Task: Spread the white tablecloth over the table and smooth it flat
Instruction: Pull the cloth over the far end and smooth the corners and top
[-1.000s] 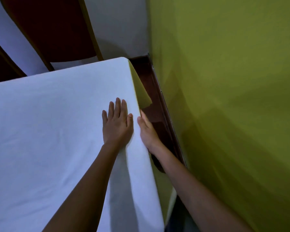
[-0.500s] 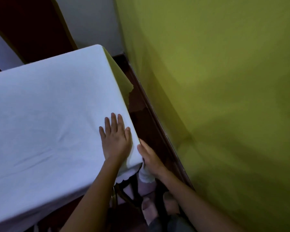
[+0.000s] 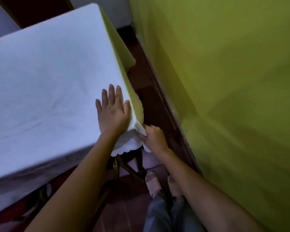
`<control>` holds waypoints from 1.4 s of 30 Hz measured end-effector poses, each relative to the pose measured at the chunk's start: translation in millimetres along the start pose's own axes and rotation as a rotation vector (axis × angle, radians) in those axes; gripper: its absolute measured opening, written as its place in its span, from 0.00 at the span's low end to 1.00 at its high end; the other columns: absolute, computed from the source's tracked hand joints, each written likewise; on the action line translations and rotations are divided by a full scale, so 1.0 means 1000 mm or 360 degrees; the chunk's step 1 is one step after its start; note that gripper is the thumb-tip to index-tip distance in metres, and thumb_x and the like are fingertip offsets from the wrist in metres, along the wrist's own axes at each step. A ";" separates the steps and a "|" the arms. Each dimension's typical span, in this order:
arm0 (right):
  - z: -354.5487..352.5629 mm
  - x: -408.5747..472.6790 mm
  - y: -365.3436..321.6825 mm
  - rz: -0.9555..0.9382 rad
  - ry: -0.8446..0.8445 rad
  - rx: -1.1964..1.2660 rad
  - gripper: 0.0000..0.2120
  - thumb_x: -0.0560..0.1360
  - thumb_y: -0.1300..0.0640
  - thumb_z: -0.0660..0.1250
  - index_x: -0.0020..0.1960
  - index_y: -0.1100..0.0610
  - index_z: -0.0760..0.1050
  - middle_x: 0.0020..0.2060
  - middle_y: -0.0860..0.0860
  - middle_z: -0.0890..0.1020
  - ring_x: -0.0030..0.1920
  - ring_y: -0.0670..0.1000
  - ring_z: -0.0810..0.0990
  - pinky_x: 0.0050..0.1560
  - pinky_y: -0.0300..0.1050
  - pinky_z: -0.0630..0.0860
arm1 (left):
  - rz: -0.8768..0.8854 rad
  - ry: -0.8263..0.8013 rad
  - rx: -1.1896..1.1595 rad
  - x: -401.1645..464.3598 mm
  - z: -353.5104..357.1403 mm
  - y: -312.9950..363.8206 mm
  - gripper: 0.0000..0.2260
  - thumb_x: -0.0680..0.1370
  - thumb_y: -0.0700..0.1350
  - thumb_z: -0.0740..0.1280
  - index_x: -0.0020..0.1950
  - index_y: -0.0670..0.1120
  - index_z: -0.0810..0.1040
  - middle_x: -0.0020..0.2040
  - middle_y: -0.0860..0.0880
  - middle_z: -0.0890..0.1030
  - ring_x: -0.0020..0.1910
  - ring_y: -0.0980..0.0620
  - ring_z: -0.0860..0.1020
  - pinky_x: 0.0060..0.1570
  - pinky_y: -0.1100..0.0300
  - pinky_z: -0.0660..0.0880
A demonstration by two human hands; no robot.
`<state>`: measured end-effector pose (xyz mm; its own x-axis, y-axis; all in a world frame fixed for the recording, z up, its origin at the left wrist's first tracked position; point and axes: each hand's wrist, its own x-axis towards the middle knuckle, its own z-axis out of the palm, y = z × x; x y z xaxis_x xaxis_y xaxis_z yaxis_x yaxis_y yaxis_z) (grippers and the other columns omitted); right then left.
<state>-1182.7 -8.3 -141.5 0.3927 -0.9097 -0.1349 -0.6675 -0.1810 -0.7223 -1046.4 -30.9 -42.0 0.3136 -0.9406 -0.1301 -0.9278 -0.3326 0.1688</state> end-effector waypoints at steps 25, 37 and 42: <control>-0.045 -0.013 0.051 0.0634 -0.0710 -0.0219 0.19 0.77 0.63 0.55 0.67 0.58 0.71 0.62 0.62 0.77 0.60 0.62 0.77 0.56 0.50 0.75 | -0.0147 -0.0098 -0.0084 -0.033 0.001 0.012 0.27 0.82 0.55 0.44 0.79 0.48 0.41 0.80 0.49 0.40 0.78 0.50 0.39 0.76 0.48 0.39; -0.089 -0.002 -0.100 -0.0441 -0.0679 -0.1176 0.30 0.82 0.54 0.51 0.78 0.59 0.40 0.78 0.52 0.42 0.78 0.55 0.43 0.75 0.59 0.46 | -0.0428 -0.0412 -0.0219 -0.126 -0.028 -0.013 0.42 0.67 0.66 0.27 0.79 0.49 0.41 0.79 0.50 0.40 0.79 0.50 0.41 0.76 0.46 0.45; -0.101 0.017 -0.178 -0.0360 -0.0791 -0.1293 0.28 0.77 0.54 0.56 0.75 0.61 0.56 0.74 0.53 0.60 0.75 0.54 0.55 0.70 0.62 0.58 | -0.0710 -0.0444 -0.0332 -0.125 -0.084 -0.047 0.27 0.83 0.54 0.45 0.78 0.41 0.49 0.80 0.43 0.45 0.79 0.44 0.49 0.75 0.43 0.51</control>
<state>-1121.5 -29.9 53.1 0.6625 -0.5943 -0.4559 -0.7029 -0.7036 -0.1044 -1024.7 97.0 48.4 0.5745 -0.6618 -0.4816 -0.6492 -0.7268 0.2244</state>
